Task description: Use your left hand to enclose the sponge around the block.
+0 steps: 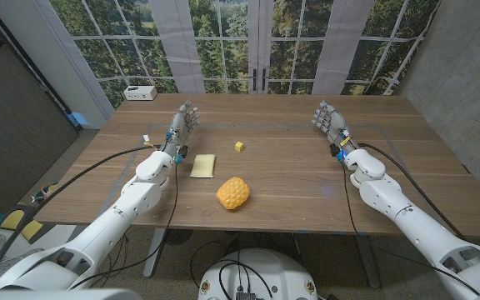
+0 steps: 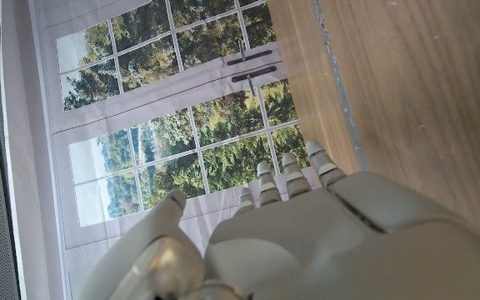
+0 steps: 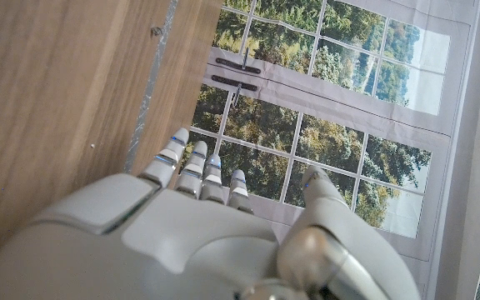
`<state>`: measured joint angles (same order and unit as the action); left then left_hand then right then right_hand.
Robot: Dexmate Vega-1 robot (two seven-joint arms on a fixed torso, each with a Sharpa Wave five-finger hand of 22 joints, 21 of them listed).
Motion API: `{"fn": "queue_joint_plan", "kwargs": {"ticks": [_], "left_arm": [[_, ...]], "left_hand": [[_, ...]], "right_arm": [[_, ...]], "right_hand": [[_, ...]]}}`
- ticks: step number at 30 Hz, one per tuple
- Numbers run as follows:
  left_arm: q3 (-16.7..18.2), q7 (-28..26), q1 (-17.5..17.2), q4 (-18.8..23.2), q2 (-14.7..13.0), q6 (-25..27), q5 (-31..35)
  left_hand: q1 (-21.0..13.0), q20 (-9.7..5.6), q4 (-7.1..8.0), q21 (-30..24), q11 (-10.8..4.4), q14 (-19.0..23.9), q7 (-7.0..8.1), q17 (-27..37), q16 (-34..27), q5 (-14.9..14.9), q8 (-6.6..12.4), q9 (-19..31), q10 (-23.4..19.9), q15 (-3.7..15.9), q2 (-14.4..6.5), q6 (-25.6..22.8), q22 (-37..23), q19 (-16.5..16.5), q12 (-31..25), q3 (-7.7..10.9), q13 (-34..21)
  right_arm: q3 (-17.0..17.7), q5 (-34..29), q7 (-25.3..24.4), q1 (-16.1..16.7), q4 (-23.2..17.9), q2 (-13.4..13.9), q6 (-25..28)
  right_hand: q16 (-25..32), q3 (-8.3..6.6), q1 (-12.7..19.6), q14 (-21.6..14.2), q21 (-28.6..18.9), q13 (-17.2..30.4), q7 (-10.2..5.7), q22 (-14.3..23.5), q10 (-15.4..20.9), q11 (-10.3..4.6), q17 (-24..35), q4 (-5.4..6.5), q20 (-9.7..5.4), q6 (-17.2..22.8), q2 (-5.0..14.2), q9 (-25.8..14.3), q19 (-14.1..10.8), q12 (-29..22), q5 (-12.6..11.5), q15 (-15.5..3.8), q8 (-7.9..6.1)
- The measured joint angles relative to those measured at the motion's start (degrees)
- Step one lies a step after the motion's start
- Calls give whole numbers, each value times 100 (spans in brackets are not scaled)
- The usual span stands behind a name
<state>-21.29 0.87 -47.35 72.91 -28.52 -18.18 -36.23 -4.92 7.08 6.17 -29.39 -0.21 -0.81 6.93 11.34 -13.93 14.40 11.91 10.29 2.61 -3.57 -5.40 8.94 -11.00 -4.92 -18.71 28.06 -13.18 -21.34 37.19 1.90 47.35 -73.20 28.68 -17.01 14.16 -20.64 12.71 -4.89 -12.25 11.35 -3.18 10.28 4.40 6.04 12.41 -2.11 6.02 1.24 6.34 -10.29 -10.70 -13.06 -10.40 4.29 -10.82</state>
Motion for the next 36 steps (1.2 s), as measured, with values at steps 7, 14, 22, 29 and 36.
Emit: {"fn": "queue_joint_plan", "kwargs": {"ticks": [7, 14, 22, 29, 36], "left_arm": [[-85, -262, 45, 33, -95, -58, 393], [-186, -552, 69, 173, -275, -86, 888], [-277, -929, 53, 417, -556, -124, 1567], [-295, -1202, -25, 678, -819, -122, 2184], [-285, -1350, -159, 1086, -1221, 91, 2791]], "left_hand": [[-345, -211, -416, 105, -173, -347, 232, -96, 250, -132, -133, -17, 406, 112, 286, 87, 34, -32, 247, -25, 61], [-433, -251, -538, 146, -245, -283, 218, -97, 249, -177, -44, -16, 290, 175, 374, -10, 34, 10, 247, -55, 95], [-457, -268, -609, 146, -266, -165, 250, -96, 242, -177, -33, -16, 145, 246, 398, -167, 34, 114, 247, -77, 121], [-502, -268, -653, 145, -276, -62, 289, -96, 222, -177, 1, -16, 54, 305, 443, -306, 33, 239, 246, -120, 121], [-530, -216, -699, 145, -309, -12, 280, -96, 222, -177, 1, -15, 15, 338, 472, -399, 33, 291, 246, -121, 120]], "right_arm": [[-19, -20, 14, -55, 88, -45, -30], [-36, -44, 14, -84, 124, -76, -35], [-67, -94, -36, -113, 146, -113, -36], [-102, -143, -111, -117, 125, -142, -36], [-125, -202, -223, -53, -36, -151, -36]], "right_hand": [[-86, 2, 22, 216, 38, 0, -30, 0, -167, -92, 0, -15, -18, 31, 23, 0, 79, 59, 0, 21, 0], [-86, 27, 22, 216, 38, -1, -30, -1, -166, -92, -1, -40, -4, 31, 23, 0, 92, 108, 0, 21, 0], [-86, 28, 21, 216, 38, -1, -30, -1, -166, -92, -1, -40, 13, 30, 23, 1, 109, 108, 0, 21, 0], [-85, 28, 21, 215, 37, -1, -30, -1, -166, -92, -2, -40, 13, 30, 23, 1, 109, 108, 0, 20, 0], [-86, 28, 21, 215, 37, -2, -30, -2, -166, -92, -2, -40, 13, 30, 23, 1, 109, 108, 0, 20, 0]]}}
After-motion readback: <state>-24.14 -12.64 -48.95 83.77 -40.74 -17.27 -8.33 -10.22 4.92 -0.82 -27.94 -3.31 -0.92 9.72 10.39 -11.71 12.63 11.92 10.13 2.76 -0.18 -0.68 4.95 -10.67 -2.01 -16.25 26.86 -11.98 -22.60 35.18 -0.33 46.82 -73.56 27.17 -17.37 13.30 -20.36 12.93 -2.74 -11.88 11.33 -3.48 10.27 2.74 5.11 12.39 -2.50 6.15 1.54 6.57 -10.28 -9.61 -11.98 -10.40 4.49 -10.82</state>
